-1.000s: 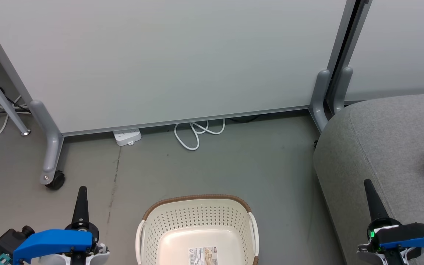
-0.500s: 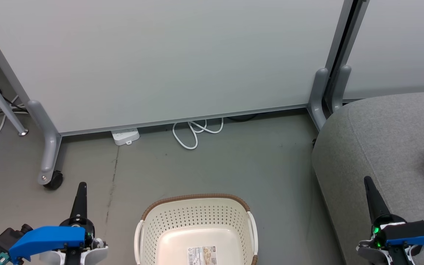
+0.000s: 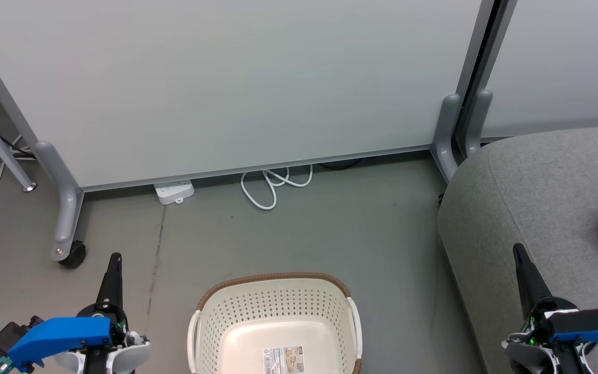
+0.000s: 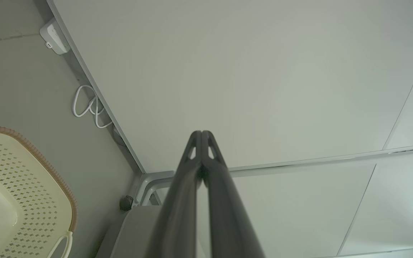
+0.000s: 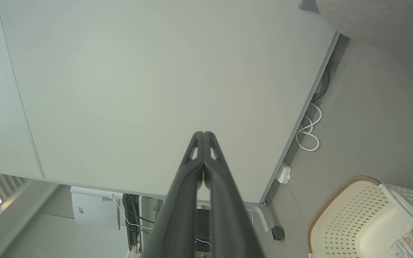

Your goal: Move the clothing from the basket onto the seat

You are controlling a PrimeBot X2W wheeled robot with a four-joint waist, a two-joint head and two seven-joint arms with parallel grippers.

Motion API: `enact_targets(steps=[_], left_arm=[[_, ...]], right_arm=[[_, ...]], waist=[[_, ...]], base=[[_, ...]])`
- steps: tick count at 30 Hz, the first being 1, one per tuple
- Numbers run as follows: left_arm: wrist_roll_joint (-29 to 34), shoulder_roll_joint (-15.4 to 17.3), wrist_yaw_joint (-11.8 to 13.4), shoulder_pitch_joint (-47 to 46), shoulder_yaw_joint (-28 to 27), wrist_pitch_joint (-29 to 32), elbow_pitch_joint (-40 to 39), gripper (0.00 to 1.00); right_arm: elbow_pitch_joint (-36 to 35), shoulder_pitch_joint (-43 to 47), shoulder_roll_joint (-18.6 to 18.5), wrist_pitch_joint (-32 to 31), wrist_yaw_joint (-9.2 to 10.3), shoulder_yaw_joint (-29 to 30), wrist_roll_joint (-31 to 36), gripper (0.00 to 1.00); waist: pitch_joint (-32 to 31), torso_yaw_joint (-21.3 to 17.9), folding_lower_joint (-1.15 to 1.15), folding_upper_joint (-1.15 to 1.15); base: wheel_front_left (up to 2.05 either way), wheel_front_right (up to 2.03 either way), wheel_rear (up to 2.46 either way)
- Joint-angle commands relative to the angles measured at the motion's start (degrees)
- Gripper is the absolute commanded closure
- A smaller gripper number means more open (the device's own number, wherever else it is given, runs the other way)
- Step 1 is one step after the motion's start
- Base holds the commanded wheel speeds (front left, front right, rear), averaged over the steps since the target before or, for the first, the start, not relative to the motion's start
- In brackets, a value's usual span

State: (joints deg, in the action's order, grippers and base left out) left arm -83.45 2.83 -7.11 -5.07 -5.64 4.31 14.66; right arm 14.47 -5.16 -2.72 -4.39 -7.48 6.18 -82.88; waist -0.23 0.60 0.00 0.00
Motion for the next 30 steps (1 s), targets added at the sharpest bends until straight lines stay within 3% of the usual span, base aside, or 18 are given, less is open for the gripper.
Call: enact_targets(steps=[1,22,30], left_arm=[[-1.0,0.1,-0.6,-1.0,-0.4,0.3,-0.5,1.00],[-9.3,0.1,-0.6,-1.6,-1.1,2.5,-0.7,1.00],[-9.0,0.1,-0.6,-1.6,-1.0,2.5,-0.7,1.00]], right_arm=[[-0.3,-1.0,-0.3,-0.2,-0.02,0.1,-1.2,1.00],[-0.5,-1.6,-0.3,-2.4,-0.02,0.5,-9.9,1.00],[-0.4,-1.5,-0.3,-2.4,-0.02,0.4,-9.6,1.00]], waist=[[0.0,0.0,0.00,0.00],[0.4,-0.6,0.00,0.00],[0.4,-0.6,0.00,0.00]], base=[[0.00,0.00,0.00],[0.00,0.00,0.00],[0.00,0.00,0.00]])
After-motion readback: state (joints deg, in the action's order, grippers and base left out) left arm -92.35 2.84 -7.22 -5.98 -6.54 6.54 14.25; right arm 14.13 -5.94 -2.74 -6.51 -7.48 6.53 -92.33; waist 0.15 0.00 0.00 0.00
